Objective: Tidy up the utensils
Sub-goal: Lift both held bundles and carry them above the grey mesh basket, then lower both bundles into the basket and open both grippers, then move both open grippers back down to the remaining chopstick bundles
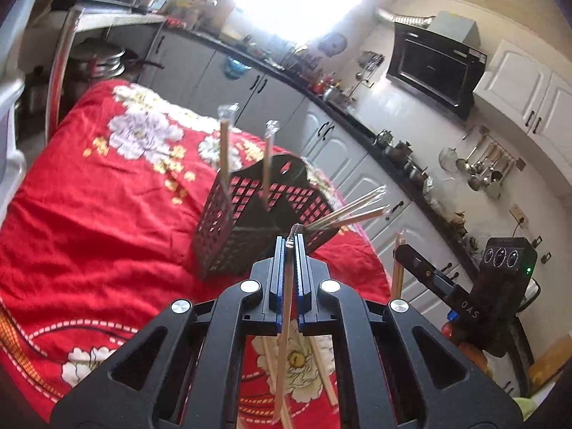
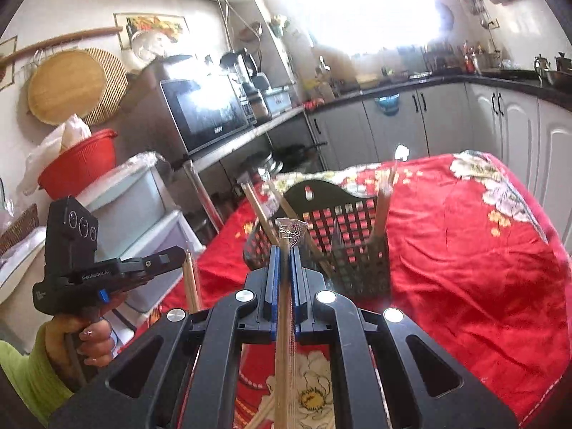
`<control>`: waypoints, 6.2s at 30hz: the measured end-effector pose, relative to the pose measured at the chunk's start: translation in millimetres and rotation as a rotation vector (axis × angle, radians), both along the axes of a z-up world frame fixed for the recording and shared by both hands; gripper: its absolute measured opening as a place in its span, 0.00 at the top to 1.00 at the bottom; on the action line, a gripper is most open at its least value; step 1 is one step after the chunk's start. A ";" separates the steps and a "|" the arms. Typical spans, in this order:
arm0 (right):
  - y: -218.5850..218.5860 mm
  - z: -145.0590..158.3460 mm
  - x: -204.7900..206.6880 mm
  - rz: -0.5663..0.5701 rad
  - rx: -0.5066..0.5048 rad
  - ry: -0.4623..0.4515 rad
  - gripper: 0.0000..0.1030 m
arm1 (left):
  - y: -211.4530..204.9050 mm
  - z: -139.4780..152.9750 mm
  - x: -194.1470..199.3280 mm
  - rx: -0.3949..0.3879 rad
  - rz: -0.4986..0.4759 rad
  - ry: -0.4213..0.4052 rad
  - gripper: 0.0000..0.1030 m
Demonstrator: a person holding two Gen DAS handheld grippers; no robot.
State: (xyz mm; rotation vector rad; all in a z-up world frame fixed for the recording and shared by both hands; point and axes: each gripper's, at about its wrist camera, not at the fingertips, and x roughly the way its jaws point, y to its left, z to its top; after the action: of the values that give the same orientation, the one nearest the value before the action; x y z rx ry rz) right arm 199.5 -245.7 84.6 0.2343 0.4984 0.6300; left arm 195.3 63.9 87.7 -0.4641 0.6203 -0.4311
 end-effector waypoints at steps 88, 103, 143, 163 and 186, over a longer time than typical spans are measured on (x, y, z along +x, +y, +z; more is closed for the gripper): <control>91.4 -8.4 128.7 -0.227 -0.135 -0.501 0.94 | -3.2 36.4 104.2 0.124 0.171 -0.288 0.98; 61.7 -12.3 95.2 -0.192 -0.144 -0.350 0.90 | 1.5 13.7 93.1 0.077 0.174 -0.217 0.98; 24.6 -25.0 28.4 -0.209 -0.151 -0.137 0.37 | 10.5 -16.0 31.8 0.073 0.170 -0.074 0.26; 24.3 -33.9 -17.8 -0.191 -0.225 -0.136 0.27 | 15.1 -24.5 -4.4 0.094 0.188 -0.046 0.10; 19.4 -69.7 -44.0 -0.132 -0.302 -0.014 0.27 | 1.1 -50.9 -25.0 0.150 0.145 0.024 0.10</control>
State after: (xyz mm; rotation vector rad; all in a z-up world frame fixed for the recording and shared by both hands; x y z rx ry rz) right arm 155.5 -226.2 14.8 -0.0232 0.5527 0.4201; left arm 170.3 65.0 36.9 -0.3684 0.6331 -0.2393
